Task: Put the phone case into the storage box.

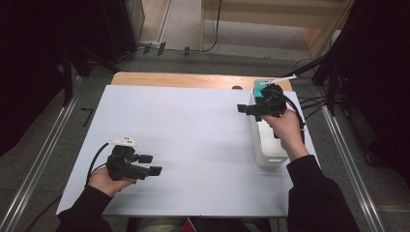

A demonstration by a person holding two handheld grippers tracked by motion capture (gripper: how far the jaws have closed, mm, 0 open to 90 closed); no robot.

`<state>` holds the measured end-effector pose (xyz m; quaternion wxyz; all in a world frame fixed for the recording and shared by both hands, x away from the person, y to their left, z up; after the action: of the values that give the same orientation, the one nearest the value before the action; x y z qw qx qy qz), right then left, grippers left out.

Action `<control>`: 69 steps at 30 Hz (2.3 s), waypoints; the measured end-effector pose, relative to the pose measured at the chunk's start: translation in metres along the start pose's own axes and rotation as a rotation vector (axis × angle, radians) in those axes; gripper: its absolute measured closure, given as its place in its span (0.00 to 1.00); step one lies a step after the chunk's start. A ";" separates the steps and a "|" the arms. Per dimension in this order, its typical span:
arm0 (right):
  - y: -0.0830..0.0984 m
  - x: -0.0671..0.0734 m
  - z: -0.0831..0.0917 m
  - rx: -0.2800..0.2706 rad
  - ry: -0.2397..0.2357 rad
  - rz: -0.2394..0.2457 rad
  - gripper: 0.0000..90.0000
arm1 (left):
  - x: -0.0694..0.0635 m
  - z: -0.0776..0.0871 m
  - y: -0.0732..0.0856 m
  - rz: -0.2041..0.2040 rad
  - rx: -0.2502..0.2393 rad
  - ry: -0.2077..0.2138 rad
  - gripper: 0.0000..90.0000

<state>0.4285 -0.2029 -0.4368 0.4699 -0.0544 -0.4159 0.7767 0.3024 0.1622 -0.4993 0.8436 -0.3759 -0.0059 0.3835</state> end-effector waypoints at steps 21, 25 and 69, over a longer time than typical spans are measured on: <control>0.021 0.033 -0.001 -0.010 -0.062 0.043 0.13 | 0.001 0.000 0.000 0.003 0.005 -0.001 0.32; 0.025 0.041 0.000 -0.007 -0.078 0.058 0.13 | 0.001 0.000 0.000 0.003 0.004 0.001 0.32; 0.099 0.092 0.003 0.040 -0.239 0.238 0.14 | -0.002 0.000 0.000 -0.013 0.008 0.007 0.32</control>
<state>0.3088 -0.1547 -0.4755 0.3227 -0.0014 -0.4440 0.8359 0.3009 0.1616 -0.4987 0.8476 -0.3736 -0.0037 0.3768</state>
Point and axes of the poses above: each handheld gripper's, and its own axes: z roughly backward along the jaws, y roughly out of its underside, x roughly to its left, the point moved 7 cm from there along -z, roughly forward along the jaws, and after that the axes turned 9 degrees about -y, right-handed, at the moved point
